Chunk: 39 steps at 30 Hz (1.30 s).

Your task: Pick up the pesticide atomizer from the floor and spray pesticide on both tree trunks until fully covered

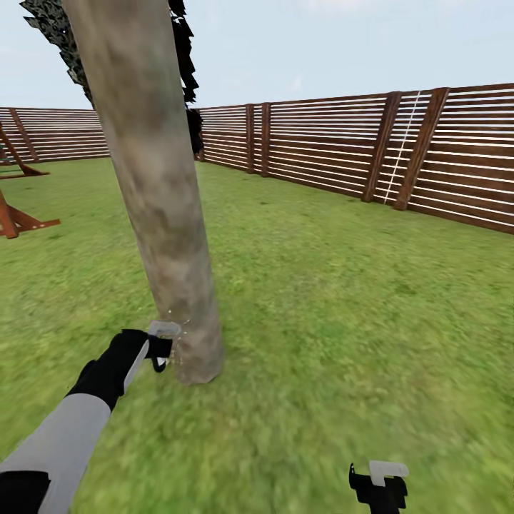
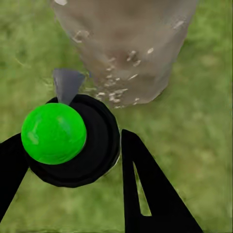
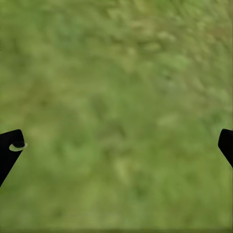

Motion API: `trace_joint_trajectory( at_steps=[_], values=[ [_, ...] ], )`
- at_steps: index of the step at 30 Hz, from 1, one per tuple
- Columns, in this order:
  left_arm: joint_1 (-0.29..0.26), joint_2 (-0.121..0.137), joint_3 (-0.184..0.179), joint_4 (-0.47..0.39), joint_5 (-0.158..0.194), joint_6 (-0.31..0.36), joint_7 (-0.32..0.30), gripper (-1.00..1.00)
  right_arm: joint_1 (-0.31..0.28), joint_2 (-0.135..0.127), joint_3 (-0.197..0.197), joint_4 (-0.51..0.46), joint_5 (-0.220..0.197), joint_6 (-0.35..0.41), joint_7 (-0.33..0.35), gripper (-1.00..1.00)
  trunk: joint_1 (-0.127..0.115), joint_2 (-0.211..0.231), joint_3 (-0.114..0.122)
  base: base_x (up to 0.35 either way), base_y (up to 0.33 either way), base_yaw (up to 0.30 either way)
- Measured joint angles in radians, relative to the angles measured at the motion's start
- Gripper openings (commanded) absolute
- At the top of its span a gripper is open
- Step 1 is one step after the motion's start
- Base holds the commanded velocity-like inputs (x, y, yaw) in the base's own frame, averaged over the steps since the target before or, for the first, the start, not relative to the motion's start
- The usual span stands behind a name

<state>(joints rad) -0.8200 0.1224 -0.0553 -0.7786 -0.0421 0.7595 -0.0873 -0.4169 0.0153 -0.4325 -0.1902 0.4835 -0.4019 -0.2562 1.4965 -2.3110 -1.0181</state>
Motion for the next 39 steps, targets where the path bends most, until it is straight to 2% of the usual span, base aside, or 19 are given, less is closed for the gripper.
trace_joint_trajectory(
  at_steps=[1, 3, 6, 7, 8, 9, 10, 11, 12, 13, 15, 16, 17, 18, 20, 22, 24, 37, 39],
  values=[
    [0.0, 0.013, 0.0, -0.008, 0.006, 0.011, -0.003, -1.0, 0.0, 0.0, 0.0, 0.0, 0.0, 0.0, 0.0, 1.0, 0.0, 0.0, 0.0, -0.057, 0.0, 0.0],
    [0.002, 0.005, -0.006, -0.062, 0.022, 0.062, -0.013, -1.0, 0.0, 0.0, 0.0, 0.0, 0.0, 0.0, 0.0, 1.0, 0.0, 0.0, 0.0, -0.251, 0.0, 0.0],
    [0.002, -0.066, -0.009, -0.146, 0.027, 0.126, -0.015, -1.0, 0.0, 0.0, 0.0, 0.0, 0.0, 0.0, 0.0, 1.0, 0.0, 0.0, 0.0, -0.059, 0.0, 0.0],
    [-0.005, -0.055, -0.004, -0.189, 0.001, 0.181, -0.017, -1.0, 0.0, 0.0, 0.0, 0.0, 0.0, 0.0, 0.0, 1.0, 0.0, 0.0, 0.0, 0.0, 0.0, 0.0],
    [-0.024, 0.009, -0.001, -0.198, 0.058, 0.203, -0.05, -1.0, 0.0, 0.0, 0.0, 0.0, 0.0, 0.0, 0.0, 1.0, 0.0, 0.0, 0.0, 0.0, 0.0, 0.0],
    [-0.033, 0.084, 0.0, -0.198, -0.004, 0.202, -0.091, -1.0, 0.0, 0.0, 0.0, 0.0, 0.0, 0.0, 0.0, 1.0, 0.0, 0.0, 0.0, 0.0, 0.0, 0.0],
    [-0.04, 0.081, -0.003, -0.199, 0.001, 0.203, -0.111, -1.0, 0.001, 0.0, 0.0, 0.0, 0.0, 0.0, 0.0, 1.0, 0.0, 0.0, 0.0, 0.0, 0.0, 0.0],
    [-0.045, 0.058, -0.008, -0.2, 0.055, 0.216, -0.124, -1.0, 0.0, 0.0, 0.0, 0.0, 0.0, 0.0, 0.0, 1.0, 0.0, 0.0, 0.0, 0.0, 0.0, 0.0],
    [-0.048, 0.021, -0.009, -0.199, 0.026, 0.223, -0.127, -1.0, 0.0, 0.0, 0.0, 0.0, 0.0, 0.0, 0.0, 1.0, 0.0, 0.0, 0.0, 0.0, 0.0, 0.0],
    [-0.051, -0.021, -0.011, -0.2, 0.037, 0.229, -0.127, -1.0, 0.0, 0.0, 0.0, 0.0, 0.0, 0.0, 0.0, 1.0, 0.0, 0.0, 0.0, 0.0, 0.0, 0.0],
    [-0.073, -0.057, -0.011, -0.2, 0.019, 0.233, -0.126, -1.0, 0.0, 0.0, 0.0, 0.0, 0.0, 0.0, 0.0, 1.0, 0.0, 0.0, 0.0, 0.0, 0.0, 0.0],
    [-0.085, -0.062, -0.011, -0.199, 0.015, 0.235, -0.126, -1.0, 0.0, 0.0, 0.0, 0.0, 0.0, 0.0, 0.0, 1.0, 0.0, 0.0, 0.0, 0.0, 0.0, 0.0],
    [-0.094, -0.058, -0.01, -0.198, 0.004, 0.236, -0.126, -1.0, 0.0, 0.0, 0.0, 0.0, 0.0, 0.0, 0.0, 1.0, 0.0, 0.0, 0.0, 0.0, 0.0, 0.0],
    [-0.098, -0.04, -0.007, -0.197, -0.001, 0.237, -0.127, -1.0, 0.0, 0.0, 0.0, 0.0, 0.0, 0.0, 0.0, 1.0, 0.0, 0.0, 0.0, 0.0, 0.0, 0.0],
    [-0.101, 0.031, -0.004, -0.197, -0.002, 0.237, -0.133, -1.0, 0.0, 0.0, 0.0, 0.0, 0.0, 0.0, 0.0, 1.0, 0.0, 0.0, 0.0, 0.0, 0.0, 0.0],
    [-0.094, 0.085, -0.008, -0.197, -0.001, 0.238, -0.136, -1.0, 0.0, 0.0, 0.0, 0.0, 0.0, 0.0, 0.0, 1.0, 0.0, 0.0, 0.0, 0.0, 0.0, 0.0],
    [-0.086, 0.083, -0.013, -0.198, 0.014, 0.238, -0.136, -1.0, 0.0, 0.0, 0.0, 0.0, 0.0, 0.0, 0.0, 1.0, 0.0, 0.0, 0.0, 0.0, -0.081, 0.0],
    [-0.08, 0.081, -0.008, -0.191, 0.008, 0.231, -0.128, -1.0, 0.0, 0.0, 0.0, 0.0, 0.0, 0.0, 0.0, 1.0, 0.0, 0.0, 0.0, 0.0, -0.262, 0.0],
    [-0.062, 0.088, -0.006, -0.183, 0.005, 0.225, -0.126, -1.0, 0.0, 0.0, 0.0, 0.0, -0.001, 0.0, 0.0, 1.0, 0.0, 0.0, 0.0, 0.0, -0.272, 0.104]
  ],
)
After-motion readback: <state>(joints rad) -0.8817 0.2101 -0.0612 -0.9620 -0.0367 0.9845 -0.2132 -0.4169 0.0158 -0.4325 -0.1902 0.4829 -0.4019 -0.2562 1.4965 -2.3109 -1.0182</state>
